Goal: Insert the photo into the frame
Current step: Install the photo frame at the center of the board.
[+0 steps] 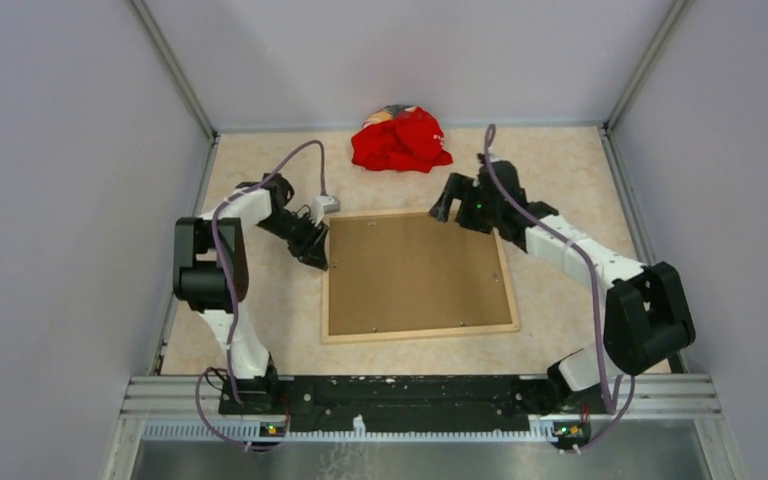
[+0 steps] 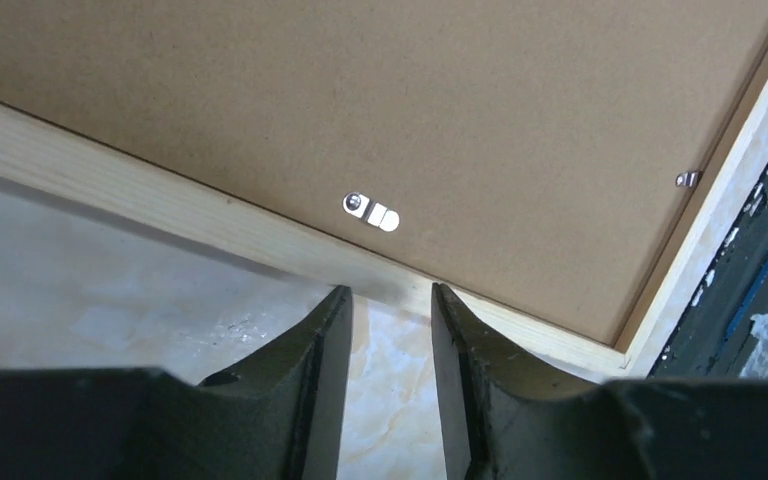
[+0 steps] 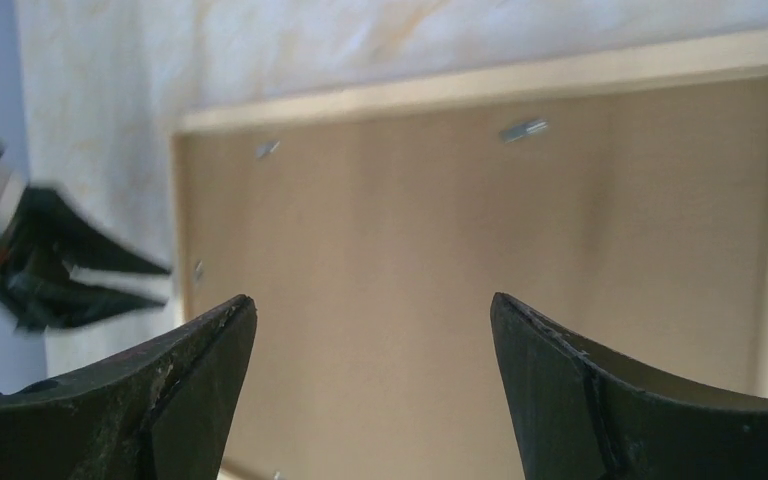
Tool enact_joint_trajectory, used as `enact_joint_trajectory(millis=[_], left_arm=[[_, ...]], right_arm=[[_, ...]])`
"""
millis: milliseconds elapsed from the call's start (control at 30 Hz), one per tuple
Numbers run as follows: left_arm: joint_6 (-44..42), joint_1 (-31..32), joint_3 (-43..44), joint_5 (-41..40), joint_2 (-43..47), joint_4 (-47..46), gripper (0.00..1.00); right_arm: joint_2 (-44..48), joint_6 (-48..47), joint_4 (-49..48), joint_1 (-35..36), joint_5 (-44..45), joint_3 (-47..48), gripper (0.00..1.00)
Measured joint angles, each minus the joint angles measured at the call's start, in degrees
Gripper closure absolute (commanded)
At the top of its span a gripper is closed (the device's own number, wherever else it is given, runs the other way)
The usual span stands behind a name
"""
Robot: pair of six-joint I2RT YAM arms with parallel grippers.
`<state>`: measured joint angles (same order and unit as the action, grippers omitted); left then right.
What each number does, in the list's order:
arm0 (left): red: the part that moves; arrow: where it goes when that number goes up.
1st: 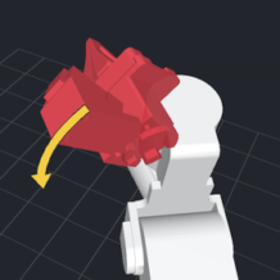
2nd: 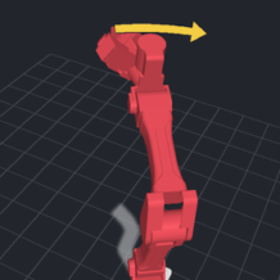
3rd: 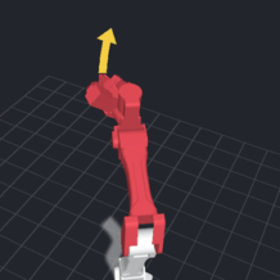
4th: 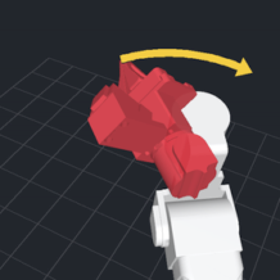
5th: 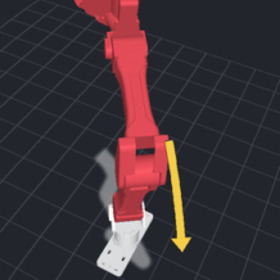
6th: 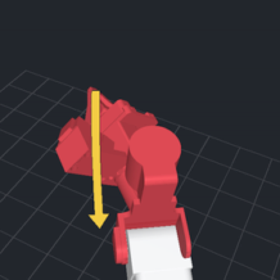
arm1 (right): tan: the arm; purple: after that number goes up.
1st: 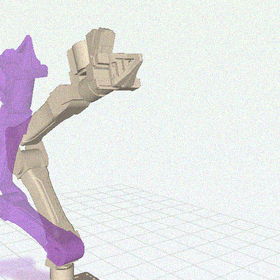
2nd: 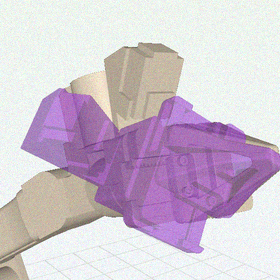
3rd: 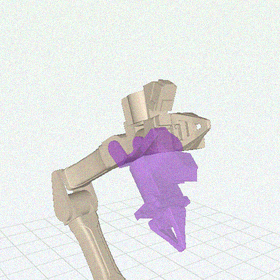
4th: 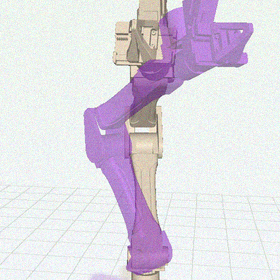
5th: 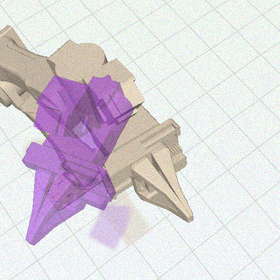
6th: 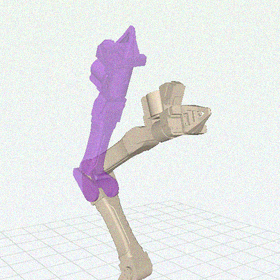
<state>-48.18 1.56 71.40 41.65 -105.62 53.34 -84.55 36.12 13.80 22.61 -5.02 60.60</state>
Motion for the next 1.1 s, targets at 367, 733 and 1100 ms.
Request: enact_joint_trajectory(millis=[367, 733, 1100], left_arm=[[4.4, -0.9, 0.4, 2.3, -4.9, -1.3, 0.76], [6.2, -1.6, 1.6, 4.8, -7.0, -0.5, 0.81], [6.6, -1.6, 1.7, 5.5, -7.4, -0.6, 0.83]], right_arm=[[-12.0, 4.5, -15.9, 20.2, -5.0, -1.4, 0.20], [-27.8, 8.0, -25.4, 25.0, -8.7, 5.7, 0.23], [-35.6, 9.7, -28.3, 26.9, -11.5, 14.4, 0.24]])
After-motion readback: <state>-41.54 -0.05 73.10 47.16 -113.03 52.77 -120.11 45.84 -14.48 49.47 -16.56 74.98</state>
